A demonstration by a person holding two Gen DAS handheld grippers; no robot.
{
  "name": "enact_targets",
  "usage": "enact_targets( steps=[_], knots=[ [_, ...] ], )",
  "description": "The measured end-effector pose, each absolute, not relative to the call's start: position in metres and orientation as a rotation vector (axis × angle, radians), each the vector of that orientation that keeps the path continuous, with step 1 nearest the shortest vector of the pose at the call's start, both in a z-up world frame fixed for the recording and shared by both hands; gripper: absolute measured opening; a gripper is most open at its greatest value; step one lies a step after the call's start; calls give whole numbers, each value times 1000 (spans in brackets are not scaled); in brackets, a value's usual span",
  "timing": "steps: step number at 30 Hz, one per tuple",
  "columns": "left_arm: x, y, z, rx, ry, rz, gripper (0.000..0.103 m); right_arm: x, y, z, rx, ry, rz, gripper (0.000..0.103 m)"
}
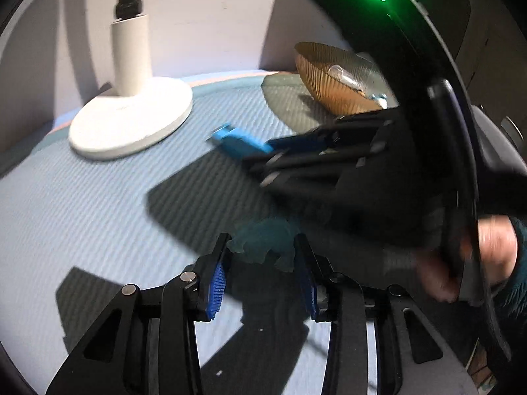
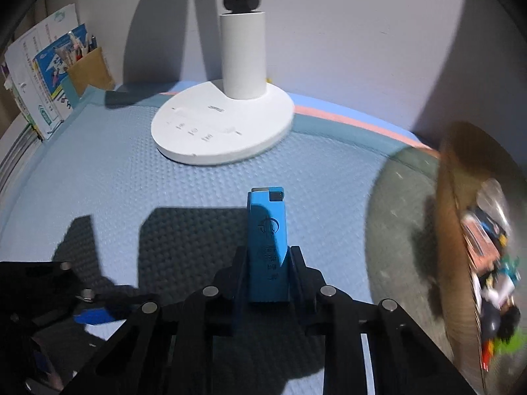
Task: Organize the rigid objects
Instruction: 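Grasp the clear blue figure with left tool while right tool grasps blue lighter, then carry clear blue figure and blue lighter into the brown bowl and release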
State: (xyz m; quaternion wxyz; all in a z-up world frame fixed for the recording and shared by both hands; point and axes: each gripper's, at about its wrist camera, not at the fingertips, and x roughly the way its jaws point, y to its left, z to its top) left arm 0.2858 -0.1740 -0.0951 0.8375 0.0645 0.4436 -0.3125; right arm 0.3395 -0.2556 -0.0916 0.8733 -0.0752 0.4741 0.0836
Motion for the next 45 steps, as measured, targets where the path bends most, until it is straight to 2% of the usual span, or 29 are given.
enact_targets(
  steps=[12, 14, 15, 16, 18, 20, 21, 22, 30, 32, 33, 34, 35, 36, 38, 41, 45],
  knots=[
    [240, -111, -96, 57, 932, -508, 37, 213, -270, -94, -31, 1010, 162, 24],
    [238, -111, -96, 54, 927, -497, 39, 200, -265, -95, -34, 998, 159, 27],
    [237, -110, -97, 55, 929, -492, 44, 195, -266, -94, -24, 996, 160, 31],
    [237, -110, -98, 55, 927, -491, 44, 192, -266, -94, -7, 994, 164, 36],
    [236, -111, -98, 60, 921, -492, 47, 192, -266, -95, 17, 986, 163, 39],
    [232, -109, -98, 61, 921, -498, 56, 193, -265, -98, 31, 982, 153, 41],
    [232, -109, -98, 61, 922, -499, 67, 194, -264, -98, 37, 976, 147, 42],
    [231, -109, -97, 62, 922, -496, 70, 194, -263, -99, 44, 967, 141, 44],
    [234, -111, -99, 84, 919, -448, 69, 201, -245, -102, -50, 935, 71, 46],
    [234, -113, -99, 103, 910, -428, 61, 201, -243, -102, -59, 932, 64, 46],
    [234, -115, -99, 110, 905, -423, 49, 201, -243, -102, -63, 931, 64, 46],
    [234, -116, -99, 114, 900, -430, 41, 201, -242, -102, -67, 929, 64, 44],
    [233, -117, -98, 120, 896, -433, 39, 201, -240, -102, -73, 927, 68, 40],
    [232, -117, -98, 127, 890, -431, 39, 200, -239, -102, -82, 924, 69, 38],
    [229, -118, -95, 137, 874, -436, 39, 195, -229, -102, -119, 915, 75, 25],
    [226, -121, -91, 153, 856, -441, 39, 184, -214, -100, -124, 919, 126, 24],
    [228, -132, -75, 167, 833, -470, 39, 173, -225, -86, 75, 924, 274, 23]
  ],
)
